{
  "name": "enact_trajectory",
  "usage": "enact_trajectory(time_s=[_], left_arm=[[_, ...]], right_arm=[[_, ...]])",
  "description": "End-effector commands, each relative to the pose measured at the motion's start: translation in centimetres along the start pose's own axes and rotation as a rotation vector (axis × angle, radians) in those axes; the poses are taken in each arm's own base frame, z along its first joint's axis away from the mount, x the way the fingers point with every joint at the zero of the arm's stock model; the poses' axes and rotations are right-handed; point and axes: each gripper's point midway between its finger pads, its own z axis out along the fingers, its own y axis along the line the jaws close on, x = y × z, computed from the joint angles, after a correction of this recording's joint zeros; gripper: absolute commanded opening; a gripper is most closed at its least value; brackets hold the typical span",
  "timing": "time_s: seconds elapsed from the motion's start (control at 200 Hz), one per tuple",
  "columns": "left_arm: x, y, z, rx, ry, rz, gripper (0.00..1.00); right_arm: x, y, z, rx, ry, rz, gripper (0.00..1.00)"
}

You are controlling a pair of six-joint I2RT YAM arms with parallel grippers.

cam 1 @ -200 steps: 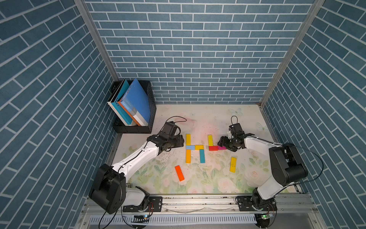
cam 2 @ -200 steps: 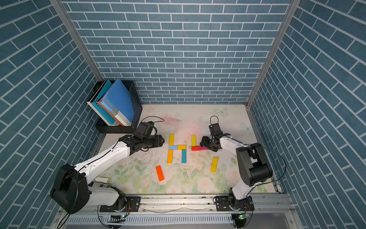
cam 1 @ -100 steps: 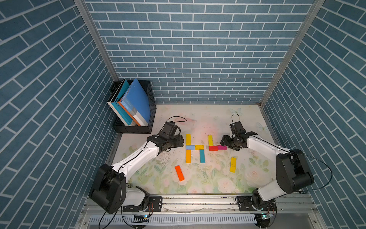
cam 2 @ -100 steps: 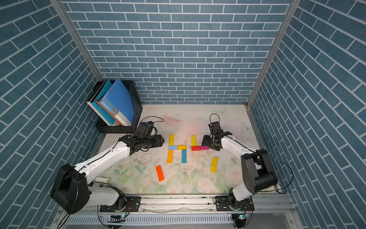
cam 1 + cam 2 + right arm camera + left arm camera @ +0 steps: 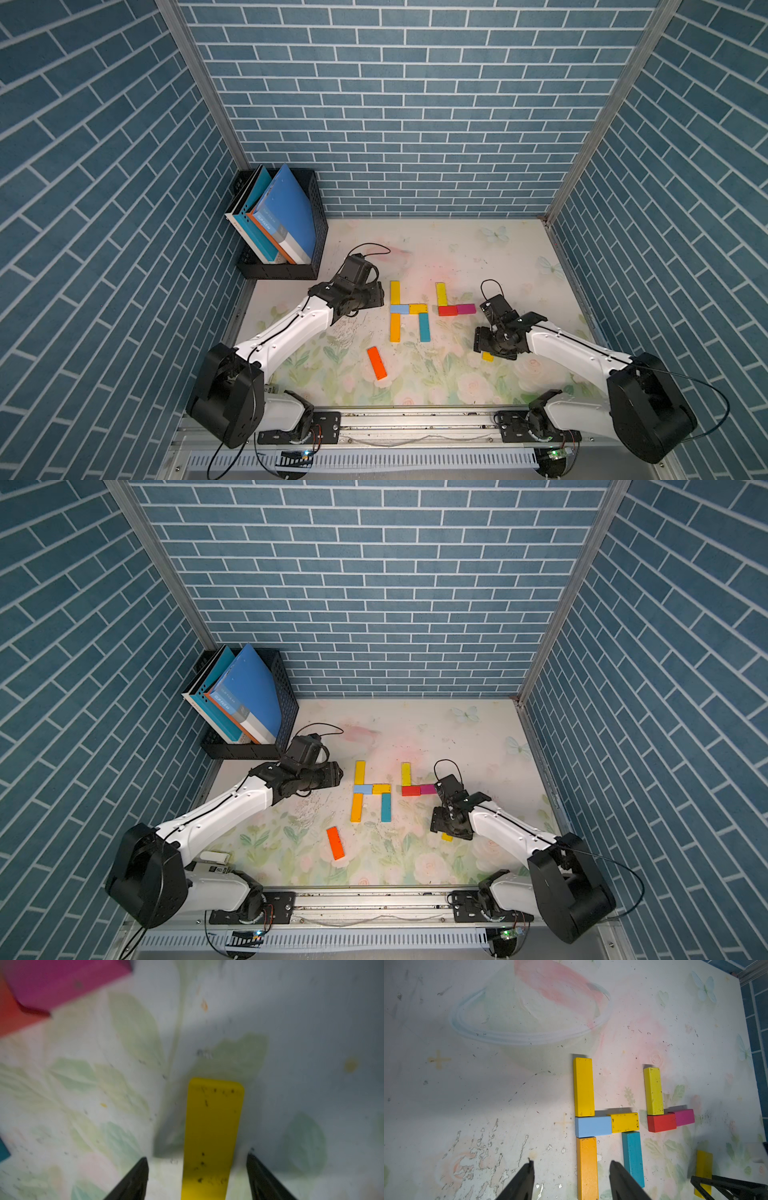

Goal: Assemble the letter h with building blocks
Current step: Pick up the building block from the center of the board, then assemble the building block at the center of the board.

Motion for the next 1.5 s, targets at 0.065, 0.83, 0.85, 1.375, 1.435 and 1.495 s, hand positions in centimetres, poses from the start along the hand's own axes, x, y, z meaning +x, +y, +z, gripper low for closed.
enact_trajectory(time_s=[0.065,0.83,0.85,1.375,1.435,1.495], left_arm=[[-0.7,0.0,-0.4,-0.003,-0.024,-0.015,0.63],[-0.5,0.6,-0.7,-0.017,-0.032,-0.018,0.63],[-0.5,0.6,-0.7,-0.018,-0.032,-0.018,0.63],[0.1,1.3,-0.4,-0.031,-0.016,-0.023,0.63],[0.2,1.3,-0.5,-0.03,-0.016,-0.023,0.63],[0.2,1.3,-0.4,-0.031,-0.015,-0.023,0.63]], right_arm=[[1.4,-1.1,0.6,0.031,0.044,0.052,0.72],[-2.8,6.6,-3.0,0.008,-0.015,-0.229,0.2],[-2.6,7.1,-2.8,0.001,-0.005,-0.239,0.2],[-1.5,12.2,2.1,0.02,0.099,-0.303,0.6],[-1.7,12.3,1.9,0.018,0.093,-0.3,0.56],[-1.7,12.3,2.0,0.022,0.094,-0.296,0.46]])
